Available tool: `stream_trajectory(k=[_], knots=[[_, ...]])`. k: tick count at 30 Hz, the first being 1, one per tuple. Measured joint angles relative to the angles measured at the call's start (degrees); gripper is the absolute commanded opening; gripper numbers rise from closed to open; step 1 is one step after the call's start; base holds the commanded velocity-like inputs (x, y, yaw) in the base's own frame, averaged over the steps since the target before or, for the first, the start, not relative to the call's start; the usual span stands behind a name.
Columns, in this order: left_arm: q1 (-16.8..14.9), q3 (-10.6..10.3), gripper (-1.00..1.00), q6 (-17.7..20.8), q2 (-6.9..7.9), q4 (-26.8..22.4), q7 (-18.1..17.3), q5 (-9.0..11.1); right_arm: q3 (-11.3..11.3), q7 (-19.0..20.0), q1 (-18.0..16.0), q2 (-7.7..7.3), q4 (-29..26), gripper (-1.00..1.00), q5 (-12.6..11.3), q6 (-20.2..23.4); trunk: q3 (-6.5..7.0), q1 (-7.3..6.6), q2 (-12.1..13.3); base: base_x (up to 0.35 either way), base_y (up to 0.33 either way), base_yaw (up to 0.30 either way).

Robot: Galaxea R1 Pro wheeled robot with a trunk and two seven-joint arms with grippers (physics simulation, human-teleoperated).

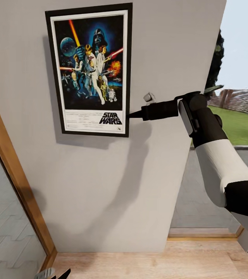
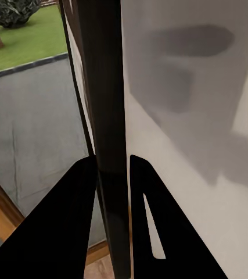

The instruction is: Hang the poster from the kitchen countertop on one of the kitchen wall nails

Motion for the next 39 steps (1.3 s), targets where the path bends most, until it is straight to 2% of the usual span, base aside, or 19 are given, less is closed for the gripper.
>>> stream_trajectory(k=[14,20,39], knots=[[0.0,0.0,1.0,0.0,0.0,0.0,0.0,0.0,0.0,0.0,0.3,0.05,-0.2,-1.0,-0.1,-0.3,0.0,0.0,0.0,0.0,0.0,0.0],[0.0,0.0,1.0,0.0,0.0,0.0,0.0,0.0,0.0,0.1,0.7,0.05,-0.2,-1.0,-0.2,-4.0,0.0,0.0,0.0,0.0,0.0,0.0],[0.0,0.0,1.0,0.0,0.0,0.0,0.0,0.0,0.0,0.1,3.9,-0.03,-0.2,-1.0,-0.3,-6.5,0.0,0.0,0.0,0.0,0.0,0.0]])
